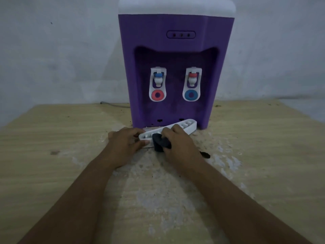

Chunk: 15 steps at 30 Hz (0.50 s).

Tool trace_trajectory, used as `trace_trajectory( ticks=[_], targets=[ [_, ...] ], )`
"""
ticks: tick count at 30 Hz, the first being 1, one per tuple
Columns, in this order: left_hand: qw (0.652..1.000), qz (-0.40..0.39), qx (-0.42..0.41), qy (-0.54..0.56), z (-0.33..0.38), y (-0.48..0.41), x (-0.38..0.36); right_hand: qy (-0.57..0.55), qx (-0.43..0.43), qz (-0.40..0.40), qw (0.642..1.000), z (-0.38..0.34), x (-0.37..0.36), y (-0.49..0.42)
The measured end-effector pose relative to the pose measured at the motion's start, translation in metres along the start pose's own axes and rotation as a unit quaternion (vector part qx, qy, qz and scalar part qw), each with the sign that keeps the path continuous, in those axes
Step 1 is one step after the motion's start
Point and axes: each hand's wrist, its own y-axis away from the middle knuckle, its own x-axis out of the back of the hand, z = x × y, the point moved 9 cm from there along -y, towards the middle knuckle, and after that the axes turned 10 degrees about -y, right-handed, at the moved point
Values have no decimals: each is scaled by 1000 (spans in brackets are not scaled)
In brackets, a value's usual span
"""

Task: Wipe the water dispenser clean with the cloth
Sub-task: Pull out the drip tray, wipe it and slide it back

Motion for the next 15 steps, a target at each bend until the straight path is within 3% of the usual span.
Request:
trace_trajectory(
  ticks=[5, 10, 15],
  targets=[
    [1000, -10, 8, 20, 1, -1, 3, 6, -87, 84, 993, 41, 39, -6],
    [999, -15, 10, 49, 3, 1, 3, -47, -205, 191, 959, 99, 74, -13],
    [998, -4, 34, 54, -13, -3, -1, -80, -210, 209, 952, 70, 56, -11]
  ],
)
